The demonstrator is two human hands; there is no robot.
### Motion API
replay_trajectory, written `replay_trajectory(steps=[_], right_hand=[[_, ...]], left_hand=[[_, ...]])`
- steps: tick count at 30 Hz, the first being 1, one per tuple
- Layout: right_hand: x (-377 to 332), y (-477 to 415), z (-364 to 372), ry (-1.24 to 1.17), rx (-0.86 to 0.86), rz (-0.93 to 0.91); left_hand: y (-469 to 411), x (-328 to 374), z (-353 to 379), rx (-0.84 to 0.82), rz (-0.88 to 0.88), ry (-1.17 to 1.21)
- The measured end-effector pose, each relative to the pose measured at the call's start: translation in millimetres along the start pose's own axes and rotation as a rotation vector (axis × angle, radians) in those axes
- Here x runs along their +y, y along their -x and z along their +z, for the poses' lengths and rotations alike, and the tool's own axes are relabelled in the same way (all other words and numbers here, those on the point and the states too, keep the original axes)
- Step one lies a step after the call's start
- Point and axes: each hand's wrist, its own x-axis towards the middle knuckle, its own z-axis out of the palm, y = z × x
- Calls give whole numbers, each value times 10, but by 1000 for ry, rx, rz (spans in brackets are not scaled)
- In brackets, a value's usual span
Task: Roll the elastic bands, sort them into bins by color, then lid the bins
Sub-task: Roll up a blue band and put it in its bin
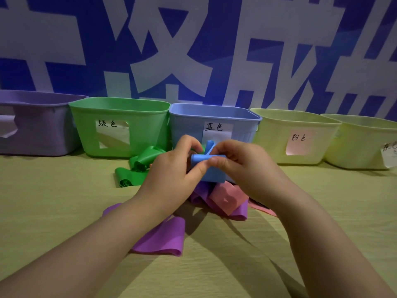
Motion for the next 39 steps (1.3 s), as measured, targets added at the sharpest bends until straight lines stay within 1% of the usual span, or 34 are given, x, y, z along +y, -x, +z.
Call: replay_trajectory(steps=[6, 10, 14, 16, 19, 24, 28, 31, 34, 36, 39], right_hand=[[-1, 1, -20, 13, -3, 12], [7, 8, -31, -23, 1, 30], [1, 8, -3, -118, 46, -25], [18, 2, 12, -103, 53, -52], [30, -16, 5, -75, 66, -49], [12, -9, -27, -23, 29, -27], [-6, 8, -47, -19, -50, 29], [-5, 11, -36, -83, -32, 40], [10, 6, -17, -132, 25, -22], [22, -4, -16, -86, 45, -47], [26, -9, -25, -9, 30, -28]], left_hand=[[-12, 5, -8, -68, -3, 14], [-2, 22, 1, -15, 15, -22], [-22, 1, -25, 32, 5, -26], [-41, -6, -31, 50, -9, -18], [-31, 10, -27, 49, 20, 4], [-7, 22, -27, 75, 52, 4], [-23, -3, -23, 63, 63, -16], [-38, -22, -16, 54, 38, 3], [-61, -32, -1, 41, -21, 17], [-55, -36, 2, 15, -40, 33], [-21, -19, 7, -11, -50, 46]])
